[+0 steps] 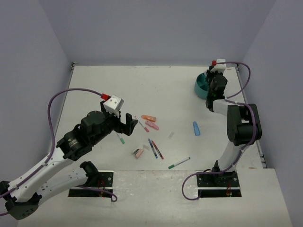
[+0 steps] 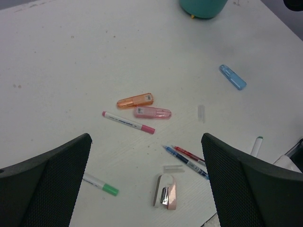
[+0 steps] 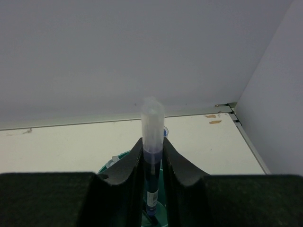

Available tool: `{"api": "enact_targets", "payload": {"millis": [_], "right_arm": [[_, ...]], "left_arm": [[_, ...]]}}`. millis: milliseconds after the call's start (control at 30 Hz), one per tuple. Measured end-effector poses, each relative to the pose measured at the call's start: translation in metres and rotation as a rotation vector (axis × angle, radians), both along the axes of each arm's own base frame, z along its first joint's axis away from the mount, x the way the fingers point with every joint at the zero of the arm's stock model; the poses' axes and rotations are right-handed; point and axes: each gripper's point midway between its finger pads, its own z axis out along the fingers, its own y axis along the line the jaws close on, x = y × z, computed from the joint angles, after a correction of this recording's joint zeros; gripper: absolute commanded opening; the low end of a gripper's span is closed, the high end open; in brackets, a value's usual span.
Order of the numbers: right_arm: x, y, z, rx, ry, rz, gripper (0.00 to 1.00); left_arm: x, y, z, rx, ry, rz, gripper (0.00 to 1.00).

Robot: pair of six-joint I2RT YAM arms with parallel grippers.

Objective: Sort the stationery into containers
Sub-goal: Place the pen in the storage box, then pick up the pen from the center of the board.

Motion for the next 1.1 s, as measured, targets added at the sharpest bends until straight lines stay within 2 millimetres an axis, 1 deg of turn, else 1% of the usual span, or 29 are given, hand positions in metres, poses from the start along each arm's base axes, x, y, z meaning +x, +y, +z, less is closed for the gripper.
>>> {"api": "enact_targets", "payload": {"millis": [67, 100, 200, 333, 367, 433, 467, 500, 567, 633, 667, 700, 733, 767, 800, 833, 867, 900, 933, 1000, 1067, 1100], "right_arm": [[0.0, -0.002, 0.0, 0.002, -0.001, -0.002, 0.4], [0.0, -0.002, 0.0, 0.0, -0.001, -0.001, 0.42], [0.0, -0.001, 0.0, -0.001, -0.001, 0.006, 0.44], [-0.001, -0.001, 0.0, -0.001, 0.0, 0.01, 0.42], [-0.002, -0.001, 0.0, 0.0, 0.0, 0.011, 0.43], [-0.01, 0.001, 0.003, 0.011, 0.015, 0.02, 0.47], [-0.016, 0.002, 0.008, 0.019, 0.022, 0.026, 0.48], [-0.022, 0.005, 0.016, 0.039, 0.025, 0.04, 0.5], [-0.038, 0.013, 0.045, 0.085, 0.018, 0.061, 0.52], [-0.057, 0.028, 0.07, 0.145, 0.06, 0.091, 0.55], [-0.066, 0.041, 0.11, 0.161, -0.004, 0.123, 0.62], [-0.077, 0.056, 0.132, 0.18, -0.012, 0.15, 0.67], [-0.091, 0.076, 0.152, 0.199, -0.018, 0.181, 0.69], [-0.107, 0.101, 0.165, 0.216, -0.012, 0.223, 0.75], [-0.125, 0.128, 0.169, 0.225, 0.012, 0.277, 0.87], [-0.143, 0.155, 0.168, 0.226, 0.047, 0.338, 0.96], [-0.163, 0.182, 0.162, 0.229, 0.09, 0.399, 0.99], [-0.182, 0.202, 0.149, 0.234, 0.144, 0.447, 0.99], [-0.199, 0.214, 0.128, 0.241, 0.21, 0.475, 0.99], [-0.232, 0.228, 0.073, 0.264, 0.37, 0.516, 0.99], [-0.264, 0.23, 0.012, 0.267, 0.542, 0.527, 0.99], [-0.277, 0.229, -0.013, 0.263, 0.611, 0.522, 0.99]], "left_arm": [[0.0, 0.0, 0.0, 0.002, -0.002, -0.005, 1.0], [-0.001, -0.001, 0.0, 0.003, -0.002, -0.007, 1.0], [-0.001, 0.0, -0.001, 0.007, -0.006, -0.011, 1.0], [-0.002, 0.002, 0.002, -0.001, -0.015, -0.01, 1.0], [-0.002, 0.002, 0.003, -0.004, -0.018, -0.008, 1.0], [-0.001, 0.005, 0.004, -0.005, -0.023, 0.005, 1.0], [0.0, 0.006, 0.004, -0.003, -0.024, 0.015, 1.0], [0.003, 0.008, 0.003, 0.001, -0.022, 0.03, 1.0], [0.011, 0.014, -0.002, 0.012, -0.007, 0.083, 1.0], [0.022, 0.022, -0.012, 0.04, 0.022, 0.16, 1.0], [0.027, 0.026, -0.017, 0.055, 0.04, 0.2, 1.0], [0.031, 0.03, -0.022, 0.073, 0.056, 0.235, 1.0], [0.034, 0.035, -0.027, 0.088, 0.07, 0.27, 1.0], [0.035, 0.039, -0.03, 0.095, 0.081, 0.302, 1.0], [0.036, 0.044, -0.031, 0.097, 0.088, 0.333, 1.0], [0.036, 0.05, -0.031, 0.098, 0.092, 0.364, 1.0], [0.035, 0.056, -0.03, 0.096, 0.095, 0.396, 1.0], [0.034, 0.063, -0.027, 0.094, 0.094, 0.435, 1.0], [0.033, 0.071, -0.025, 0.091, 0.091, 0.475, 1.0], [0.029, 0.087, -0.019, 0.074, 0.079, 0.548, 1.0], [0.024, 0.101, -0.014, 0.052, 0.062, 0.603, 1.0], [0.021, 0.107, -0.011, 0.03, 0.05, 0.62, 1.0]]}}
